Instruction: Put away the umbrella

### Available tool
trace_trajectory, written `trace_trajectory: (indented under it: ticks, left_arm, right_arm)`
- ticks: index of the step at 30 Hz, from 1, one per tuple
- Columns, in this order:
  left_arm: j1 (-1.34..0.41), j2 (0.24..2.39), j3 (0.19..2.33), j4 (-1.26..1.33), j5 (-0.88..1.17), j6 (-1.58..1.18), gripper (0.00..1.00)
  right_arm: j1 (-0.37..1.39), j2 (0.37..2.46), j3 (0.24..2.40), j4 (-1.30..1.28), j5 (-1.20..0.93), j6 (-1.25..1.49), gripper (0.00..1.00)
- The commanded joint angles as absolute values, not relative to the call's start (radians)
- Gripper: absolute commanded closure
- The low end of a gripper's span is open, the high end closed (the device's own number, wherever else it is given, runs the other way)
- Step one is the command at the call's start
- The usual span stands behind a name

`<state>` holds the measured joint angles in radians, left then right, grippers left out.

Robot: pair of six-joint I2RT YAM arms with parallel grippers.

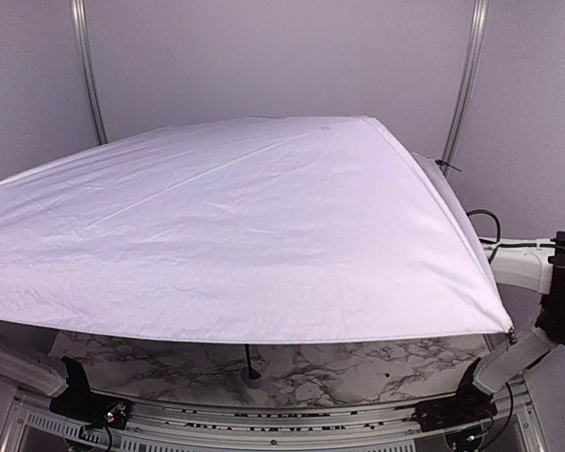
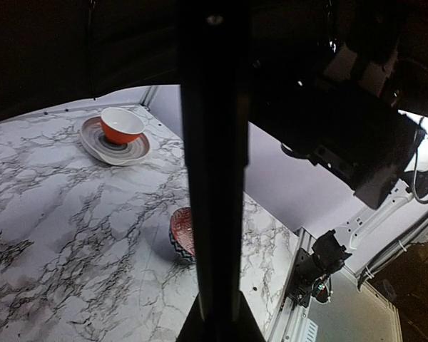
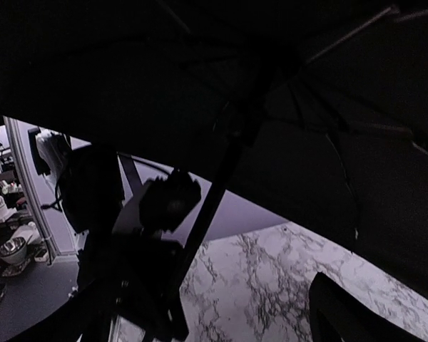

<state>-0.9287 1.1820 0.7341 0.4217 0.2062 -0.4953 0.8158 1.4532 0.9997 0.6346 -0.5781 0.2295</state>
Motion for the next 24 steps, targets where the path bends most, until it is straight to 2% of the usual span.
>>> trace_trajectory:
  ticks: [1,6,9,11,14,15,16,21,24]
  left_arm:
    - [-0.963,1.195,0.801,0.52,0.253,-0.44,1.0]
    - [-1.003,1.244,0.836,0.52,0.293,-0.41,1.0]
    - [-1.011,1.27,0.857,0.52,0.317,-0.419,1.0]
    - [-1.02,1.279,0.867,0.52,0.328,-0.419,1.0]
    - [-1.026,1.283,0.87,0.52,0.332,-0.415,1.0]
    - [-1.027,1.283,0.869,0.52,0.33,-0.411,1.0]
    - [-1.028,1.285,0.868,0.52,0.327,-0.408,1.0]
    - [-1.029,1.301,0.873,0.52,0.334,-0.414,1.0]
    - [-1.029,1.308,0.879,0.52,0.327,-0.414,1.0]
  right_arm:
    - [0.829,1.521,1.109,0.684,-0.649,0.294,0.07]
    - [0.832,1.574,1.155,0.689,-0.649,0.331,0.03]
    - [0.833,1.594,1.169,0.683,-0.653,0.326,0.06]
    - [0.833,1.601,1.168,0.678,-0.653,0.324,0.16]
    - [0.833,1.6,1.162,0.672,-0.653,0.323,0.43]
    - [0.833,1.598,1.156,0.682,-0.652,0.327,0.47]
    - [0.833,1.597,1.147,0.702,-0.656,0.336,0.47]
    - [0.864,1.611,1.139,0.732,-0.689,0.376,0.38]
    - [0.866,1.619,1.125,0.778,-0.703,0.412,0.41]
